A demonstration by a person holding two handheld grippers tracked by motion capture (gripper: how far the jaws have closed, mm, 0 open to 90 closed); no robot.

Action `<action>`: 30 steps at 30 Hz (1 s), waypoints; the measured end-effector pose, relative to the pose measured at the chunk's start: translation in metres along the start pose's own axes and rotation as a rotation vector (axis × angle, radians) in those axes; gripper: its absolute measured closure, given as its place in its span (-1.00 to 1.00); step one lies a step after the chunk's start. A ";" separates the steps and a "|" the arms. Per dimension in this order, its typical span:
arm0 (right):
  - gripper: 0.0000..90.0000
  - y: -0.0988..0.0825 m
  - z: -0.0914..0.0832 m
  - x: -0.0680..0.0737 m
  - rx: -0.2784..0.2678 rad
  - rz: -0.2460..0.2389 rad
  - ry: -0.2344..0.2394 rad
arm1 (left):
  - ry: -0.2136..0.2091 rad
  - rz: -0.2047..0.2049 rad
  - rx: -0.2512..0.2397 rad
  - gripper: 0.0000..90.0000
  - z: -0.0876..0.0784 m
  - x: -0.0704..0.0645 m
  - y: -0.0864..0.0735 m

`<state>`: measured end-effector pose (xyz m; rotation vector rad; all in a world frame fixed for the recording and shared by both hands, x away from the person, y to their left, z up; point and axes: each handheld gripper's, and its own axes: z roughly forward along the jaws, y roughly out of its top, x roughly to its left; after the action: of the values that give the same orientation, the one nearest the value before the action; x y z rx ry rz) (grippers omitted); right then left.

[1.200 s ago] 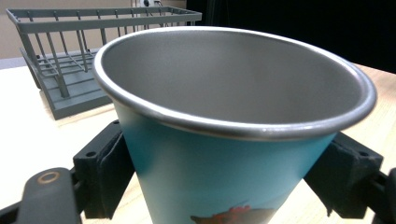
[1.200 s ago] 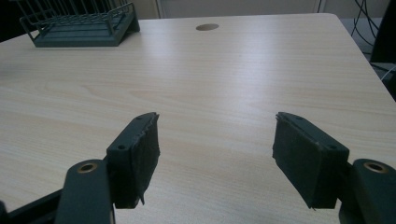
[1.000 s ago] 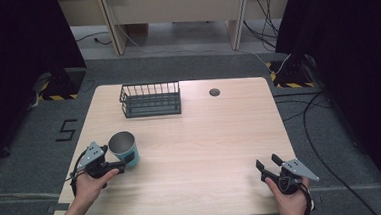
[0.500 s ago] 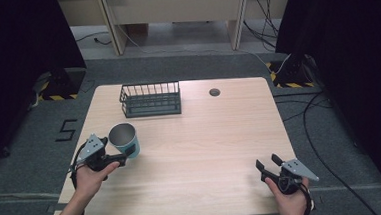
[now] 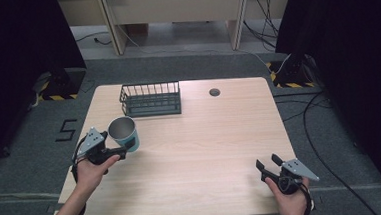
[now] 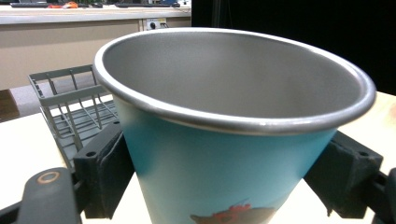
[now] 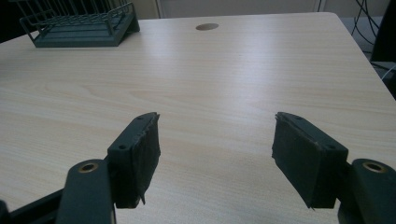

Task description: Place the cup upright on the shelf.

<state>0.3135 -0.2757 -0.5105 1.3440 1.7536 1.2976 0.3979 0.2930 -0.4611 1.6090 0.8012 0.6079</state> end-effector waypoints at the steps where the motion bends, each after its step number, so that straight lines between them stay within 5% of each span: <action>1: -0.28 0.000 0.000 0.000 0.000 0.000 0.000 | 0.003 -0.003 -0.002 -0.64 0.001 0.001 0.001; 30: -0.27 0.000 0.000 0.000 0.002 0.002 0.001 | 0.038 0.001 -0.025 -0.64 0.022 0.016 0.021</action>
<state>0.3135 -0.2759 -0.5105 1.3469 1.7548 1.2985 0.4277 0.2897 -0.4454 1.5796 0.8178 0.6483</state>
